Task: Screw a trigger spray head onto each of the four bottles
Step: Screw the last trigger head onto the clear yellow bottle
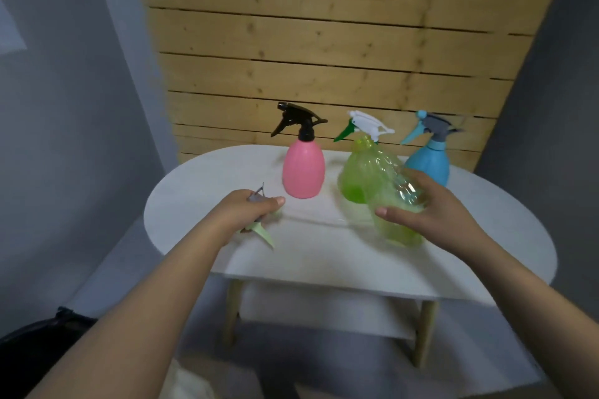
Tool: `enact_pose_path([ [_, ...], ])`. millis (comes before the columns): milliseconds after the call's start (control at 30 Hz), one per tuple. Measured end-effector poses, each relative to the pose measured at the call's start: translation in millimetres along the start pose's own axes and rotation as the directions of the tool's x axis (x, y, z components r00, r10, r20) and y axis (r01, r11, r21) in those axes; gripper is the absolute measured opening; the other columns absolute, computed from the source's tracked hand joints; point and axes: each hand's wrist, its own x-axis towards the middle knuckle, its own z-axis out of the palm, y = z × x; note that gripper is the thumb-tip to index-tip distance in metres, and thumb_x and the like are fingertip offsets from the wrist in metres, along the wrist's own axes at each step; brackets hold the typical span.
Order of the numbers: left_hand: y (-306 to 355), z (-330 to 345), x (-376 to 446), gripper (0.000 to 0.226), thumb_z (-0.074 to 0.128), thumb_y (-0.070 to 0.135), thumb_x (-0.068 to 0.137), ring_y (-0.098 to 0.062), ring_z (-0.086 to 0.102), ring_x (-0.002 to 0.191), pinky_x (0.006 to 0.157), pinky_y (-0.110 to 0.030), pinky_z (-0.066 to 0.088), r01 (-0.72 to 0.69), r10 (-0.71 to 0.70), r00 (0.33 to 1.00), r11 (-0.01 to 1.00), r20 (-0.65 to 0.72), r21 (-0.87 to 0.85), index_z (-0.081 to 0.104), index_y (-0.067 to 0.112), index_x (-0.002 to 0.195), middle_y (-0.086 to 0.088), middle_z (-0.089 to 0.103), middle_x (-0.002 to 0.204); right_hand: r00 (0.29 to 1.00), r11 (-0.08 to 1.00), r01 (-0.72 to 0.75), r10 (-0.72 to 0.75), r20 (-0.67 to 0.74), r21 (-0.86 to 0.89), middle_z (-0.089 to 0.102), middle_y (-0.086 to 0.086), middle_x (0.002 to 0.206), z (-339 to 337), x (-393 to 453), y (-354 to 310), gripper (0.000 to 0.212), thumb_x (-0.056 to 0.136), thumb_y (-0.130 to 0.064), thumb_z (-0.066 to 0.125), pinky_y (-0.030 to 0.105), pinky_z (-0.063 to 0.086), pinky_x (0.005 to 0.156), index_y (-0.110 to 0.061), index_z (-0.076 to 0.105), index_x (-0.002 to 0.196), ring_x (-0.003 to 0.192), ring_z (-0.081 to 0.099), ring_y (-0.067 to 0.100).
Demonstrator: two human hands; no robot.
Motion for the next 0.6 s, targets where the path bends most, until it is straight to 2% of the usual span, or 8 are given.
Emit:
enact_pose_path([
  [67, 1.8, 5.7, 2.7, 0.037, 0.071, 0.048, 0.073, -0.016, 0.049, 0.063, 0.058, -0.027, 0.036, -0.011, 0.01, 1.0, 0.999, -0.028, -0.037, 0.056, 0.015, 0.067, -0.002, 0.054, 0.067, 1.0, 1.0, -0.022, 0.022, -0.016, 0.011, 0.059, -0.004, 0.112, -14.5, -2.7, 10.1, 0.075, 0.058, -0.047, 0.082, 0.007, 0.039, 0.072, -0.035, 0.05, 0.126, 0.092, 0.055, -0.001],
  [133, 5.2, 12.1, 5.2, 0.036, 0.071, 0.047, 0.073, -0.015, 0.05, 0.064, 0.056, -0.026, 0.037, -0.036, 0.032, 0.998, 0.997, -0.051, -0.073, 0.058, 0.014, 0.073, -0.002, 0.054, 0.069, 0.999, 0.999, -0.05, 0.05, -0.018, -0.008, 0.058, 0.0, 0.116, -27.7, -3.6, 23.1, 0.078, 0.058, -0.048, 0.082, 0.026, 0.042, 0.083, -0.036, 0.049, 0.127, 0.103, 0.055, 0.016],
  [200, 9.1, 18.7, 8.2, 0.037, 0.069, 0.047, 0.074, -0.015, 0.05, 0.063, 0.055, -0.026, 0.037, -0.061, 0.055, 0.996, 0.994, -0.07, -0.092, 0.057, 0.012, 0.076, -0.002, 0.053, 0.07, 0.997, 0.996, -0.08, 0.08, -0.002, -0.048, 0.058, 0.001, 0.117, -37.9, -3.7, 36.5, 0.081, 0.058, -0.047, 0.082, 0.032, 0.041, 0.087, -0.034, 0.047, 0.13, 0.109, 0.052, 0.021],
  [333, 13.1, 27.5, 10.0, 0.036, 0.068, 0.046, 0.076, -0.016, 0.047, 0.062, 0.055, -0.027, 0.034, -0.085, 0.064, 0.99, 0.981, -0.123, -0.174, 0.051, 0.015, 0.068, -0.001, 0.049, 0.068, 0.993, 0.989, -0.118, 0.119, 0.011, -0.084, 0.056, -0.001, 0.119, -42.2, -4.3, 58.2, 0.083, 0.059, -0.038, 0.085, 0.031, 0.038, 0.086, -0.03, 0.045, 0.131, 0.109, 0.05, 0.02],
  [467, 16.4, 29.3, 10.8, 0.032, 0.067, 0.045, 0.077, -0.015, 0.042, 0.06, 0.056, -0.027, 0.034, -0.092, 0.049, 0.989, 0.945, -0.141, -0.315, 0.056, 0.014, 0.077, 0.0, 0.045, 0.066, 0.992, 0.989, -0.124, 0.127, 0.03, -0.086, 0.055, -0.003, 0.125, -39.1, -3.2, 70.5, 0.085, 0.059, -0.032, 0.086, 0.027, 0.035, 0.088, -0.028, 0.044, 0.132, 0.112, 0.049, 0.015],
  [600, 19.3, 35.1, 11.4, 0.032, 0.066, 0.044, 0.078, -0.016, 0.041, 0.059, 0.058, -0.027, 0.034, -0.149, 0.111, 0.984, 0.943, -0.139, -0.298, 0.053, 0.016, 0.071, 0.001, 0.044, 0.064, 0.993, 0.988, -0.111, 0.116, 0.038, -0.109, 0.054, 0.001, 0.13, -37.4, -1.1, 76.1, 0.086, 0.057, -0.03, 0.087, 0.028, 0.036, 0.091, -0.028, 0.044, 0.132, 0.118, 0.048, 0.019],
])
